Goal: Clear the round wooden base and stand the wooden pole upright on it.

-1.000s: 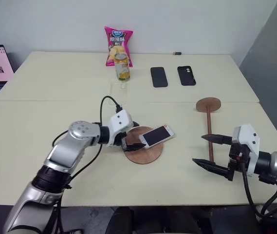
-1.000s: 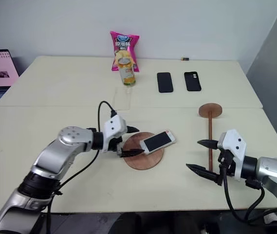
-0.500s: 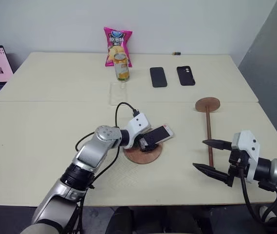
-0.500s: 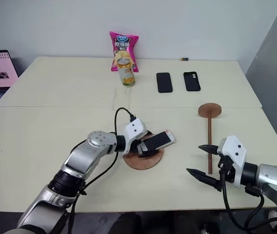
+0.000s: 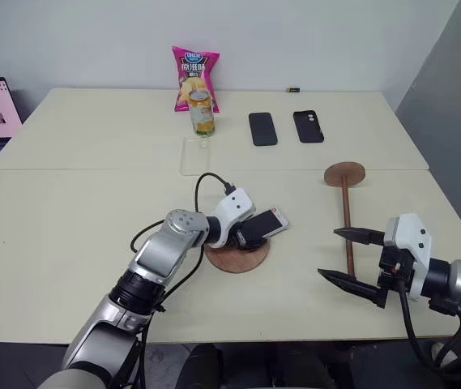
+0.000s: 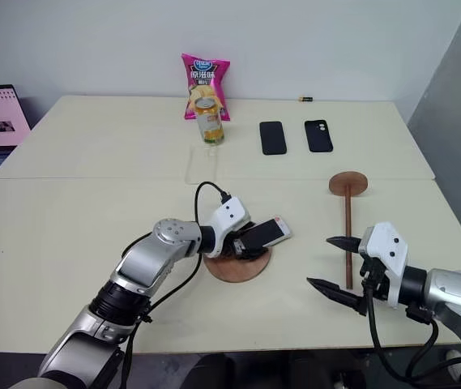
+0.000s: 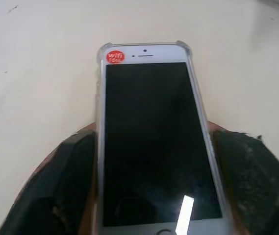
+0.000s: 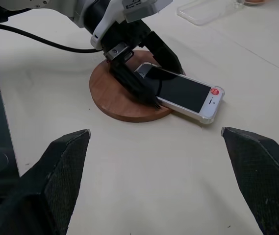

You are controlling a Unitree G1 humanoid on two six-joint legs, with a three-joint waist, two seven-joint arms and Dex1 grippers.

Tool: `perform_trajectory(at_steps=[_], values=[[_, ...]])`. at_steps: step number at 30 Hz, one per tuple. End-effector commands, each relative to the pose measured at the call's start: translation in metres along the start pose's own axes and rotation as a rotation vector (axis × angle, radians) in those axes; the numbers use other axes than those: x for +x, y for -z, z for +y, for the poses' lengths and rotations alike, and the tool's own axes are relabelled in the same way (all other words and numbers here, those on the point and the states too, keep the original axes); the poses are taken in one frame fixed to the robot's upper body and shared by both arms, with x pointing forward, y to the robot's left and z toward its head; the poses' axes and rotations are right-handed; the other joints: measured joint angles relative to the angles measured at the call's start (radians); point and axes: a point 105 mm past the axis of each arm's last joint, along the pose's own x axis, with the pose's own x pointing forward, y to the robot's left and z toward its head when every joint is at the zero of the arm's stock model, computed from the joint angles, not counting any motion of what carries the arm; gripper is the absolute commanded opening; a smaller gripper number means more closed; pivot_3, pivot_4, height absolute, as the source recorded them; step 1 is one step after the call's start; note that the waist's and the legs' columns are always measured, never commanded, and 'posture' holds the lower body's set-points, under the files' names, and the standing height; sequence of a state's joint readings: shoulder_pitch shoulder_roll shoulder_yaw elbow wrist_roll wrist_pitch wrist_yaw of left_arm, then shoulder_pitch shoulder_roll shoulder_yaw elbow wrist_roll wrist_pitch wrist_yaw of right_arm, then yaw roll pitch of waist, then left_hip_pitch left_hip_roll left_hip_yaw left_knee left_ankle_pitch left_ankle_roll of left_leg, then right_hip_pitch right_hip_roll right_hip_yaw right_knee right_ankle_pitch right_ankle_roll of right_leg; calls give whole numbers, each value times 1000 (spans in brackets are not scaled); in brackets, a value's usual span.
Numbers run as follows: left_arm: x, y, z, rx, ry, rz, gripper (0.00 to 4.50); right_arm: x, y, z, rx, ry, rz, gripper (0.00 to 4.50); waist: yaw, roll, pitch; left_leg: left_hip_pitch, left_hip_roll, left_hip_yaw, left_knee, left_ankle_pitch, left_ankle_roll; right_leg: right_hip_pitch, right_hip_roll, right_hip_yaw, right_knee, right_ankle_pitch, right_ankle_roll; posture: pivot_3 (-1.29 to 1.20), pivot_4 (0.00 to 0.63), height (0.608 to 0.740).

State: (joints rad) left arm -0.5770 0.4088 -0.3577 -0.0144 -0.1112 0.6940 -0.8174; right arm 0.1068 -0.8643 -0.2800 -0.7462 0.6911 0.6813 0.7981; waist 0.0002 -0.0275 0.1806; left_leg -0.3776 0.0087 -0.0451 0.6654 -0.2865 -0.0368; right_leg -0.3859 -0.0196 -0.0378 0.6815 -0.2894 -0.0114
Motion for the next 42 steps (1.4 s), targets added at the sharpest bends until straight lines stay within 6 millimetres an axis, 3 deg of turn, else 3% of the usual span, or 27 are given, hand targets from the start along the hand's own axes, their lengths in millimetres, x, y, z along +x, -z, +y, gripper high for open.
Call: perform_trajectory(at_steps=[1, 6, 10, 13, 18, 23, 27, 30, 34, 38, 42], values=[[0, 4, -5, -4, 26, 14, 3300, 0, -11, 5, -35, -25, -21, 4500, 1, 0, 0, 0, 0, 0, 0, 0, 0, 0, 0, 0, 0, 0, 0, 0, 150, 740], [-1, 0, -6, 14, 30, -8, 3297, 1, -13, 5, -36, -31, -24, 4500, 0, 0, 0, 0, 0, 0, 0, 0, 0, 0, 0, 0, 0, 0, 0, 0, 150, 740], [-9, -15, 2, 40, -9, -84, 3297, 2, -17, 4, -43, -40, -31, 4500, 0, 0, 0, 0, 0, 0, 0, 0, 0, 0, 0, 0, 0, 0, 0, 0, 150, 740], [-29, -25, 24, 26, -117, -132, 3297, 3, -20, 4, -45, -53, -34, 4500, 0, 0, 0, 0, 0, 0, 0, 0, 0, 0, 0, 0, 0, 0, 0, 0, 150, 740], [-73, -25, 52, 13, -303, -156, 3297, 8, -23, -1, -55, -89, -39, 4500, -2, 0, 0, 0, 1, 0, 0, 0, 0, -1, 0, 0, 0, 0, 0, 0, 150, 740], [-128, 1, 87, -75, -581, -121, 3297, 19, -31, -2, -77, -154, -72, 4500, -3, 0, 0, 0, 1, 0, 0, 0, 0, -1, 0, 0, 0, 0, 0, 0, 150, 740], [-203, 51, 127, -223, -925, -48, 3297, 33, -42, -1, -104, -232, -119, 4500, -3, 0, 0, 0, 1, -1, 0, 0, 0, -1, 0, -1, 0, 0, 0, 0, 150, 740], [-243, 85, 138, -282, -1055, 12, 3296, 42, -51, 3, -134, -295, -152, 4500, -12, -1, 0, 0, 2, -1, -1, 0, 0, -2, 0, 0, 0, 0, 0, 0, 150, 740], [-261, 104, 141, -331, -1096, 15, 3296, 50, -58, 3, -154, -330, -175, 4500, 3, -1, 0, -1, 1, -1, -1, 0, 0, -2, -1, -1, -1, 0, 0, 0, 150, 740], [-286, 137, 145, -478, -1143, -34, 3296, 87, -67, 3, -210, -356, -177, 4500, 6, -3, -1, -2, 0, -2, 1, 0, 0, -2, -2, -2, -1, 0, 0, 0, 150, 740], [-288, 147, 154, -502, -1186, -32, 3296, 95, -70, 12, -239, -412, -193, 4500, 9, -5, -2, -4, 1, -4, 0, 0, 0, -4, -2, -4, -1, 1, -1, 0, 150, 740]])
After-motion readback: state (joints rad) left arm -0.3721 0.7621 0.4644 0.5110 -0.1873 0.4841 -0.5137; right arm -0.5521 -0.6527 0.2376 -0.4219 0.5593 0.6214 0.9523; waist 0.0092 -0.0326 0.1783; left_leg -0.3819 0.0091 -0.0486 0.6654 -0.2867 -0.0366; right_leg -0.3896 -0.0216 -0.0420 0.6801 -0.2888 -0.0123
